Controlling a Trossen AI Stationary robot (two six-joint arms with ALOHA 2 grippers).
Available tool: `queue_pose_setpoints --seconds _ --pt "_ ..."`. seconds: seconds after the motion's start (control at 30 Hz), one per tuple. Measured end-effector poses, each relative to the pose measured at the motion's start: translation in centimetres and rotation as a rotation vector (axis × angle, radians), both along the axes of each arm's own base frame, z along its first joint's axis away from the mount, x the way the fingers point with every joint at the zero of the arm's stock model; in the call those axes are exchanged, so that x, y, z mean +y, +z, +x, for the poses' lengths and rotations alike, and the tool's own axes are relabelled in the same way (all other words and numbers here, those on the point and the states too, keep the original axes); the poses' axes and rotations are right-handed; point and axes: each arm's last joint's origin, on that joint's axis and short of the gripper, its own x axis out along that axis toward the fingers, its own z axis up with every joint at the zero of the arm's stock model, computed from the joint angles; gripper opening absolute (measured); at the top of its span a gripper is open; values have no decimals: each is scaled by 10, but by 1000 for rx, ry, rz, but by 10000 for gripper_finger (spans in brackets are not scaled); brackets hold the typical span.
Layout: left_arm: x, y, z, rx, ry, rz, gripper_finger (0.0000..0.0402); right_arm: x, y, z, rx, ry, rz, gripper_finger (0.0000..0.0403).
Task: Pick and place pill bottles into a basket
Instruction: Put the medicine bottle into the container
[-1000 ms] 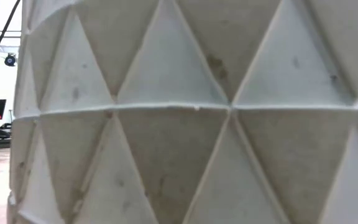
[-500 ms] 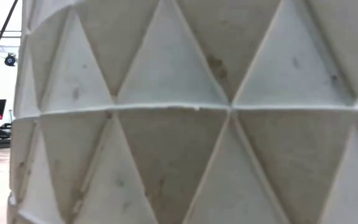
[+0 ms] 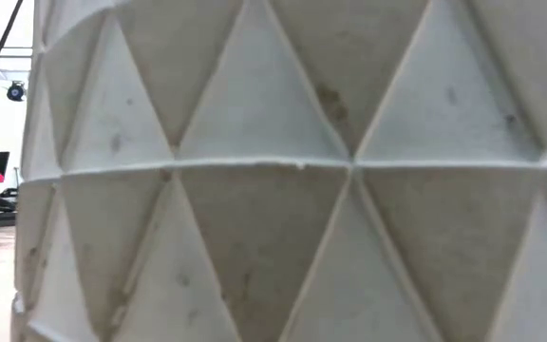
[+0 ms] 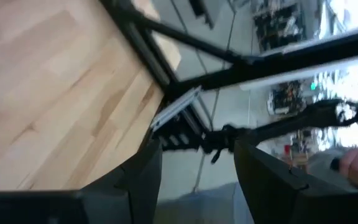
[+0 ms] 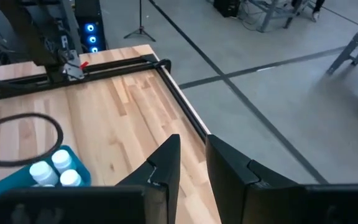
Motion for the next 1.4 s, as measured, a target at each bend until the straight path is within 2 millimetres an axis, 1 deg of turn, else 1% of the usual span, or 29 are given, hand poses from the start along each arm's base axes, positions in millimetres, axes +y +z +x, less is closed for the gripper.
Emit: queue_pose_setpoints --seconds 0.07,0.17,0.33,0.43,0.47,0.53,0.63,0.77,0.93,1.0,1.1,1.27,1.4 --pt "1 8 0 7 30 11 182 0 0 0 0 1 -1 68" --pt "4 24 -7 106 43 44 182 0 0 0 1 1 -2 68" --pt "13 57 -26 246 204 116 182 0 0 0 1 2 -4 68" --pt "19 68 -40 347 272 148 183 0 0 0 2 3 -6 68" --pt "21 67 -44 392 294 152 183 0 0 0 2 3 -6 68" --pt "23 59 -53 510 330 146 183 0 0 0 2 3 -7 68" --pt "24 45 -56 624 361 116 183 0 0 0 3 4 -9 68" --pt "21 35 -49 674 363 42 183 0 0 0 3 5 -9 68" --pt "14 2 -34 820 345 26 183 -1 -1 2 18 13 -24 68" --pt "13 -7 -29 849 337 25 183 -1 -1 3 33 30 -54 68" --pt "11 -10 -24 839 332 15 183 -1 0 2 39 41 -85 68" --pt "11 -9 -20 788 347 15 183 -1 0 4 5 6 -27 68" --pt "11 -9 -20 784 332 39 183 -1 0 4 -7 -6 -7 68"
